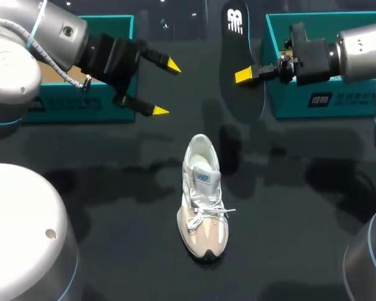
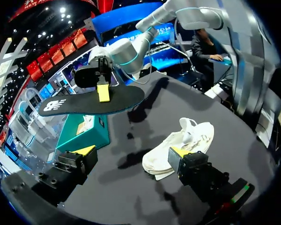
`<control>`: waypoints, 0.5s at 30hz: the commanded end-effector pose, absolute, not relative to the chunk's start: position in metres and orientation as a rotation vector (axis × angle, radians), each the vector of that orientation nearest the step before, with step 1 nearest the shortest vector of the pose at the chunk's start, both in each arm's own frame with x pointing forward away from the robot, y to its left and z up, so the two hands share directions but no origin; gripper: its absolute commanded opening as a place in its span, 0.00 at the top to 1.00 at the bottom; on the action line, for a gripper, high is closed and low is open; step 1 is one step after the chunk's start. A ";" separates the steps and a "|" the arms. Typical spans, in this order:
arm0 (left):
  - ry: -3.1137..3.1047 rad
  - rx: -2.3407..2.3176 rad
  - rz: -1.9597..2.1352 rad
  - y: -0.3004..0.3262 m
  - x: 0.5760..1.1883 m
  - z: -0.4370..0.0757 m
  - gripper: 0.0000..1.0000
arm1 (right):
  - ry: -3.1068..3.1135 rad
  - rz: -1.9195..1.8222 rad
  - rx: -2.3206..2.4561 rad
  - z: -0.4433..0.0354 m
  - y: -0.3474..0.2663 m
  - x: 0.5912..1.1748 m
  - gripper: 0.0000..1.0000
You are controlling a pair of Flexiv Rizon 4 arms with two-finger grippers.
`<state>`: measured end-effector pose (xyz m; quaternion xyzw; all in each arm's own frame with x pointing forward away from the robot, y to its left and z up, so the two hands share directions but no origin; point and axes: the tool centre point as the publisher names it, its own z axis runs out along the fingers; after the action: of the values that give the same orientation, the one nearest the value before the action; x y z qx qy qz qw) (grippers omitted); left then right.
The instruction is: Take the shoe out of the shoebox, open the shoe tongue, remove and reinsert the insole, then place the shoe into the shoebox
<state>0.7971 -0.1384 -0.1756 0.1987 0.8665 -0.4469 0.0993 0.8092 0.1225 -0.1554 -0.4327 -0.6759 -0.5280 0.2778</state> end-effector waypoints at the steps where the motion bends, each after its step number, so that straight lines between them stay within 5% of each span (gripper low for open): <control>1: 2.857 0.398 -1.286 -0.142 0.799 -0.184 0.00 | -1.894 -1.459 -1.207 -0.164 0.130 0.808 1.00; 15: 3.144 -0.017 -0.985 -0.117 0.771 -0.256 0.00 | -1.969 -1.607 -1.132 -0.199 0.153 0.818 1.00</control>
<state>0.7751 -0.1140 -0.2518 0.0275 0.9399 -0.3347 -0.0617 0.8152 0.1469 -0.1928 -0.4088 -0.7002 -0.5569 0.1798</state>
